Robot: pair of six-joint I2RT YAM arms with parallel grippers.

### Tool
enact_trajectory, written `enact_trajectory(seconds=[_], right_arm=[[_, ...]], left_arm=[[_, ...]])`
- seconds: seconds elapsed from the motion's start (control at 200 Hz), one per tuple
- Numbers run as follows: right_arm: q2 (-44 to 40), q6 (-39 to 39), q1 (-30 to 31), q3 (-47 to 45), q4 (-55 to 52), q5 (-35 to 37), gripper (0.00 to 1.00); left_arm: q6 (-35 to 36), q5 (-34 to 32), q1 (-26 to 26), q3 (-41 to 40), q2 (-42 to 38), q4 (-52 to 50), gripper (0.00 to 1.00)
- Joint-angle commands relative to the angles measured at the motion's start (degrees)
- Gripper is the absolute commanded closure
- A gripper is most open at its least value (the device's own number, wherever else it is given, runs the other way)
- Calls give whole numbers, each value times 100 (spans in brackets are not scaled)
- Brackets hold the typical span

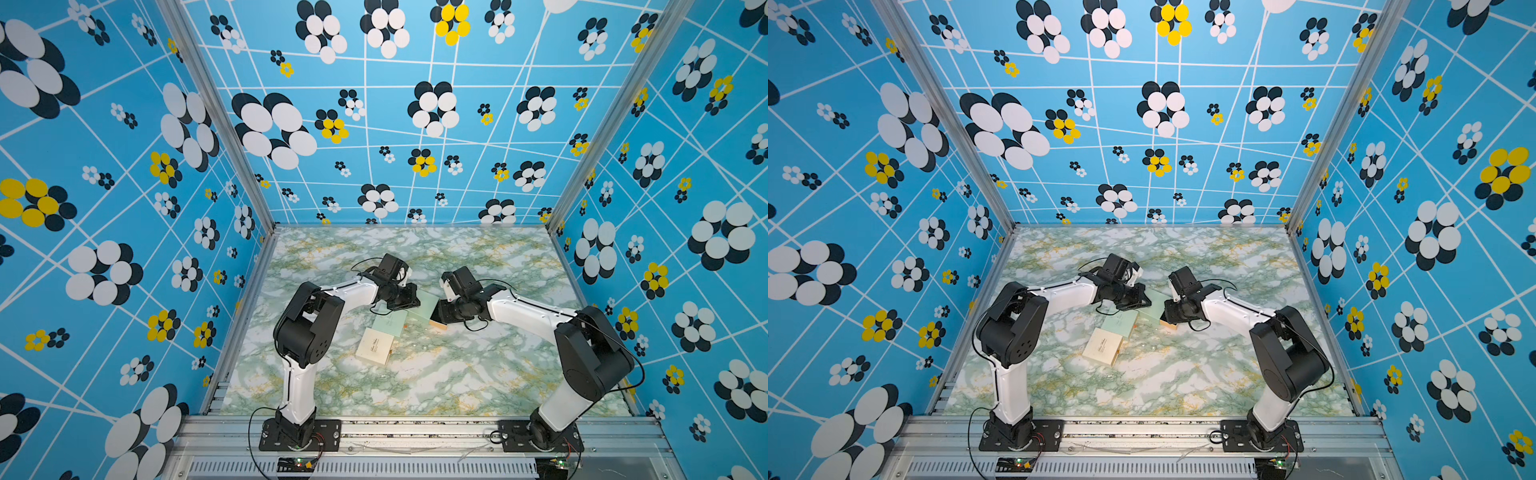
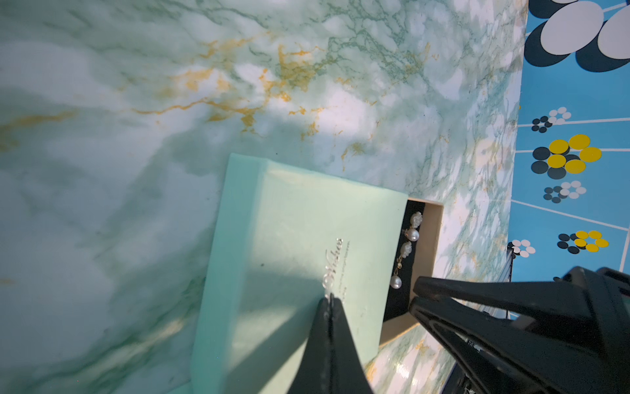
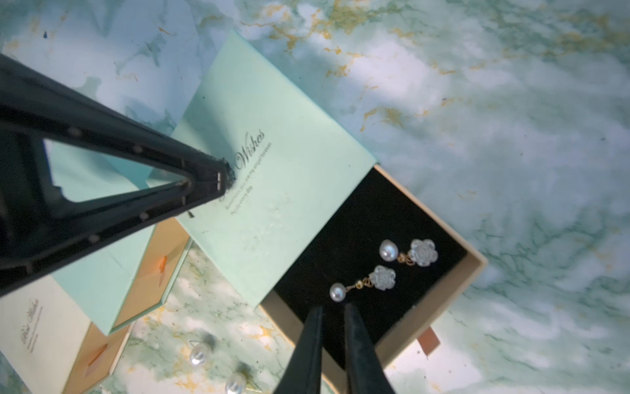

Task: Take out the earrings from the drawer-style jewelry box
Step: Pick up the earring from the drawer.

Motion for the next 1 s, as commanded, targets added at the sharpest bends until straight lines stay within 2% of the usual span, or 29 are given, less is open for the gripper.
enact_trajectory(seconds=[0.0,0.295,0.995], right_arm=[[121,-109,58,164,-52,157,83],[156,-157,75,175,-24,284,80],[321,-145,93,250,86,214,80]], left_arm=[[45,-322,65,-207,201,-599,100],[40,-323,64,-208,195,-599,100],[62,-313,62,-204,200,-599,100]])
